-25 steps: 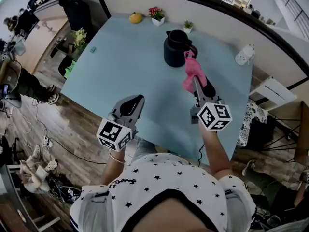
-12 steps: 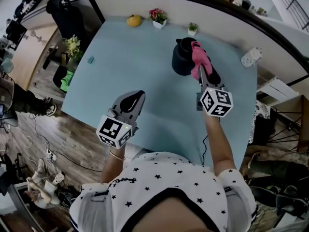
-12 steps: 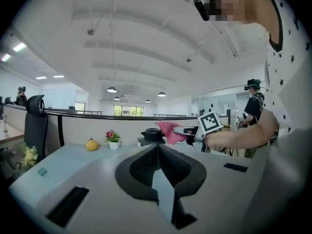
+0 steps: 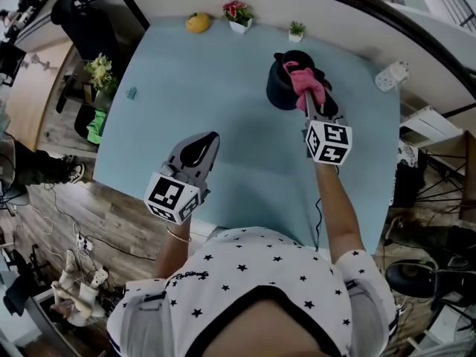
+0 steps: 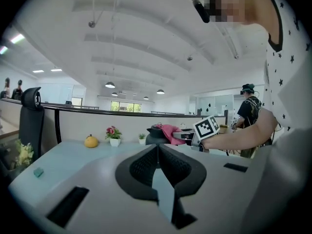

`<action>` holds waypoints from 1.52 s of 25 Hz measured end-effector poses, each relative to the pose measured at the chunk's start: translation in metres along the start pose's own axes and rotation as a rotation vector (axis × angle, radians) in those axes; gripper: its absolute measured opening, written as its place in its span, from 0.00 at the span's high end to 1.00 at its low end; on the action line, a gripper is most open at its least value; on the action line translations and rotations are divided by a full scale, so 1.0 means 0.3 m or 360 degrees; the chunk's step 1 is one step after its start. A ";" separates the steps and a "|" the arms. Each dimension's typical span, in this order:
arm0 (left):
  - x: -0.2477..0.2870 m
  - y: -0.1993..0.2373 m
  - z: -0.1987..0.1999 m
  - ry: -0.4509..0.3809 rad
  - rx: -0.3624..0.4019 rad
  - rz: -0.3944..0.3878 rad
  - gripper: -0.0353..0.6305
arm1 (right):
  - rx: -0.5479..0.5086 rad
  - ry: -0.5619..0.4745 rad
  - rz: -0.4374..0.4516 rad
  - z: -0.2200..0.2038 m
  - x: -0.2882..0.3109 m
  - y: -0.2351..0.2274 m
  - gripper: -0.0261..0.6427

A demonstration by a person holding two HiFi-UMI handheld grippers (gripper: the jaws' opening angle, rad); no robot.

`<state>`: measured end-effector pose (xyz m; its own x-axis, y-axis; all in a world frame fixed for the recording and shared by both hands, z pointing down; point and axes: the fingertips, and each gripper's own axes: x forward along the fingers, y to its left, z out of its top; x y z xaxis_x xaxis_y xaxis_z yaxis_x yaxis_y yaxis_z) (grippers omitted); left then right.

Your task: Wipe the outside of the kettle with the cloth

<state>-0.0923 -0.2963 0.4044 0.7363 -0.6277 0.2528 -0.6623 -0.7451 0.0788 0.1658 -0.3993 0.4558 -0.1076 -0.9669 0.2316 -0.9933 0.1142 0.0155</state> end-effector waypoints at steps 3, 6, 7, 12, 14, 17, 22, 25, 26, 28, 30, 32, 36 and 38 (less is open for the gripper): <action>0.008 0.013 -0.006 -0.0009 -0.0022 0.0018 0.90 | -0.0023 0.0032 0.0004 -0.028 0.017 0.001 0.76; 0.015 0.017 -0.013 -0.0013 -0.0043 0.0039 0.90 | -0.0045 0.0057 0.0009 -0.055 0.017 -0.004 0.76; 0.018 0.019 -0.015 -0.0010 -0.0045 0.0044 0.90 | -0.0052 0.0059 0.0009 -0.061 0.018 -0.005 0.76; 0.030 0.032 -0.028 0.0011 -0.0050 0.0067 0.90 | -0.0053 0.0079 -0.0010 -0.109 0.018 -0.008 0.77; 0.034 0.029 -0.032 0.0021 -0.0044 0.0062 0.90 | -0.0049 0.0094 -0.0023 -0.133 0.015 -0.013 0.77; 0.038 0.034 -0.034 0.0028 -0.0046 0.0069 0.90 | -0.0044 0.0109 -0.0036 -0.162 0.015 -0.015 0.77; 0.052 0.042 -0.044 0.0048 -0.0041 0.0071 0.90 | -0.0053 0.0154 -0.0032 -0.213 0.027 -0.009 0.77; 0.062 0.046 -0.051 0.0059 -0.0043 0.0071 0.90 | -0.0062 0.0183 -0.0031 -0.244 0.033 -0.010 0.77; 0.064 0.049 -0.053 0.0063 -0.0044 0.0073 0.90 | -0.0062 0.0195 -0.0030 -0.255 0.035 -0.010 0.77; 0.068 0.055 -0.057 0.0072 -0.0048 0.0078 0.90 | -0.0059 0.0225 -0.0027 -0.280 0.042 -0.008 0.77; 0.072 0.060 -0.062 0.0080 -0.0053 0.0083 0.90 | -0.0060 0.0259 -0.0024 -0.307 0.050 -0.009 0.77; 0.075 0.063 -0.067 0.0086 -0.0054 0.0086 0.90 | -0.0061 0.0296 -0.0020 -0.337 0.058 -0.011 0.77; 0.079 0.073 -0.074 0.0095 -0.0039 0.0101 0.90 | -0.0059 0.0370 -0.0011 -0.398 0.076 -0.012 0.77; 0.078 0.074 -0.076 0.0101 -0.0032 0.0103 0.90 | -0.0072 0.0410 -0.0003 -0.424 0.081 -0.010 0.77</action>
<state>-0.0929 -0.3224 0.4339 0.6821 -0.6582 0.3186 -0.7112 -0.6985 0.0796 0.1713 -0.3941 0.5851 -0.0861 -0.8776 0.4716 -0.9900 0.1285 0.0584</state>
